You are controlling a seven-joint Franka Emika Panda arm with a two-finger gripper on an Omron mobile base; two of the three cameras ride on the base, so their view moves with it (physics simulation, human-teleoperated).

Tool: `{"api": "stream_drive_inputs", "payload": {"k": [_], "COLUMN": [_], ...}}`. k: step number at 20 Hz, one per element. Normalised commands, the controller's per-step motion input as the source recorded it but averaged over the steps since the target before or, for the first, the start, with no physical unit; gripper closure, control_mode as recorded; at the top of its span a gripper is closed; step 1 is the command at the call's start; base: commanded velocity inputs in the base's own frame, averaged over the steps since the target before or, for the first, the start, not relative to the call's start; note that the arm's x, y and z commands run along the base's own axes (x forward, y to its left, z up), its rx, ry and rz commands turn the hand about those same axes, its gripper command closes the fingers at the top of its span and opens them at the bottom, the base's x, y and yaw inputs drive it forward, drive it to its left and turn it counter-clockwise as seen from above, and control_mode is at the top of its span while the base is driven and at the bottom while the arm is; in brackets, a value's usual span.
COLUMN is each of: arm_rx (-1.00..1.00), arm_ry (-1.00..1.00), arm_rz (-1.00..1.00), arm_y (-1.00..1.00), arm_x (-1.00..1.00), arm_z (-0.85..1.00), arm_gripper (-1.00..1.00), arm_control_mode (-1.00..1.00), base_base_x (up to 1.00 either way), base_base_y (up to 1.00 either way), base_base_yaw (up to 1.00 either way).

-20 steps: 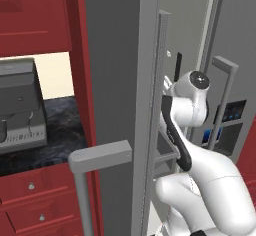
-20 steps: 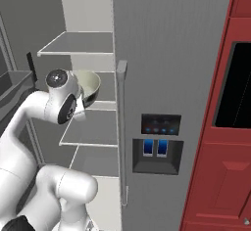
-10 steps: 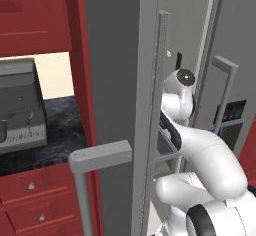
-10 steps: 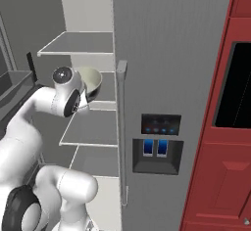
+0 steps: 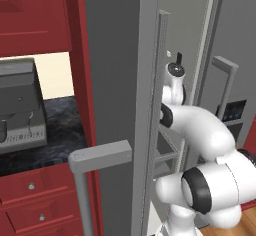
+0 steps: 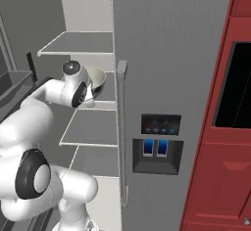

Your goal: Move the glass cup from next to the sink to the open cabinet. Then, move the bowl with the peach to the fridge to clear the area for faucet cleaning.

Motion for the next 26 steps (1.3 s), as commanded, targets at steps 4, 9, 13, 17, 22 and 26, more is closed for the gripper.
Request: {"api": "stream_drive_inputs", "payload": {"k": [4, 9, 13, 17, 22, 26], "arm_rx": [0.00, 0.00, 0.00, 0.00, 0.00, 0.02], "arm_ry": [0.01, 0.00, 0.00, 0.00, 0.00, 0.00], "arm_rz": [-0.01, -0.02, -0.02, -0.02, -0.05, -0.08], "arm_y": [0.04, 0.12, 0.11, 0.01, 0.00, 0.01], "arm_x": [0.41, 0.34, 0.29, 0.30, 0.46, 0.42], "arm_z": [-0.06, -0.07, -0.23, -0.31, -0.10, 0.00], "arm_gripper": [1.00, 1.00, 1.00, 1.00, 1.00, 1.00], "arm_control_mode": [-1.00, -1.00, -1.00, -1.00, -1.00, -1.00], "base_base_x": [0.00, 0.00, 0.00, 0.00, 0.00, 0.00], "base_base_y": [0.00, 0.00, 0.00, 0.00, 0.00, 0.00], "base_base_yaw": [0.00, 0.00, 0.00, 0.00, 0.00, 0.00]}}
